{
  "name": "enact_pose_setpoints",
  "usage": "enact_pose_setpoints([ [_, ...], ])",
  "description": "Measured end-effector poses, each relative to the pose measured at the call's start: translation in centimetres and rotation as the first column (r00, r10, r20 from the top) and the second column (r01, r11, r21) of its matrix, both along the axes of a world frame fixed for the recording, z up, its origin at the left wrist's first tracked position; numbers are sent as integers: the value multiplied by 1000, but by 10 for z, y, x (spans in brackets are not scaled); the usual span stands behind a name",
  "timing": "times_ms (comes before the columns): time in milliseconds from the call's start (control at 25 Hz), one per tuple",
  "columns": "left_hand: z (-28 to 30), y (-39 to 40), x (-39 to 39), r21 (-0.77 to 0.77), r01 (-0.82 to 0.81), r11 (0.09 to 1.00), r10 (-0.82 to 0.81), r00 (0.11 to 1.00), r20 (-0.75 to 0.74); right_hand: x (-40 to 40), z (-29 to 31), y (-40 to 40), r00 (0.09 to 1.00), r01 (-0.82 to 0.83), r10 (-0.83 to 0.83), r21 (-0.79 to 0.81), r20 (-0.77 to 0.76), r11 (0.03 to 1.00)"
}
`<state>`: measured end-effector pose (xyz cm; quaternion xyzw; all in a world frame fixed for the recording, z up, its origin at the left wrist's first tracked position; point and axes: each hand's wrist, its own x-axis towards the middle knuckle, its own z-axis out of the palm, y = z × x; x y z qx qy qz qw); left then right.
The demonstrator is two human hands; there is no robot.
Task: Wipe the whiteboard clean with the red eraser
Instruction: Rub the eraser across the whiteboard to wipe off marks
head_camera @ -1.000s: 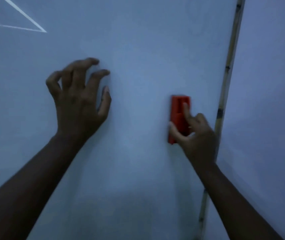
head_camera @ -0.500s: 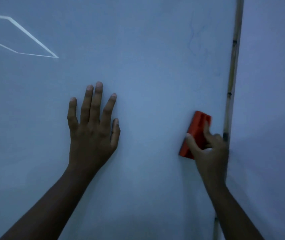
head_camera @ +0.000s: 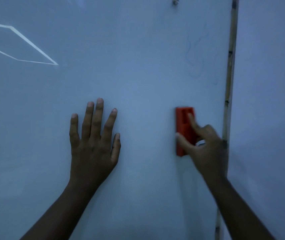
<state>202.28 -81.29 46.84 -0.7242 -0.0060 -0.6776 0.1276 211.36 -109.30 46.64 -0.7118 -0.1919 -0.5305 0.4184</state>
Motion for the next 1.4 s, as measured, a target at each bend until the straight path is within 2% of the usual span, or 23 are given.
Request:
enact_pose_setpoints([
  [80,-5,-1,1,-4,3,1000,-3,1000,-3,25,2,-36,991,-36,64,241,-113,970],
  [120,-7,-2,1,-6,1,1000,-2,1000,-10,35,-2,-49,985,-33,84,313,-151,949],
  [200,-11,-4,1,-9,-5,1000,4,1000,-19,43,-12,-62,975,-15,95,368,-200,930],
  [320,-12,-5,1,-10,-10,1000,10,1000,-7,39,-6,-55,977,-15,94,377,-190,926],
  [400,-8,-4,1,3,-23,1000,23,1000,8,26,4,-35,990,15,26,281,-140,960],
  [520,8,-1,-5,28,-37,999,36,999,26,-7,-3,13,999,-36,36,-24,17,999],
  [640,44,-1,-10,68,-12,998,10,999,38,-31,-24,51,989,-12,60,-341,132,940],
  [720,82,-3,-6,118,-8,993,2,999,52,-31,-21,56,968,92,16,-419,249,903],
  [800,123,-5,-1,148,-25,989,17,998,59,-24,-4,51,954,134,-2,-424,299,896],
  [880,159,-2,4,141,-51,989,39,995,88,-9,20,34,972,78,5,-341,237,937],
  [960,176,3,8,131,-66,989,52,993,110,12,43,5,986,30,-7,-134,167,991],
  [1120,173,3,16,131,-97,987,85,992,90,48,59,-54,997,77,-77,198,-3,977],
  [1240,173,2,15,123,-89,988,80,994,78,58,59,-61,992,123,-112,255,-56,959],
  [1320,173,3,15,122,-100,987,91,993,79,54,66,-48,994,112,-104,265,-42,958],
  [1400,171,1,18,124,-110,986,101,992,79,37,73,-20,994,99,-108,206,31,973],
])
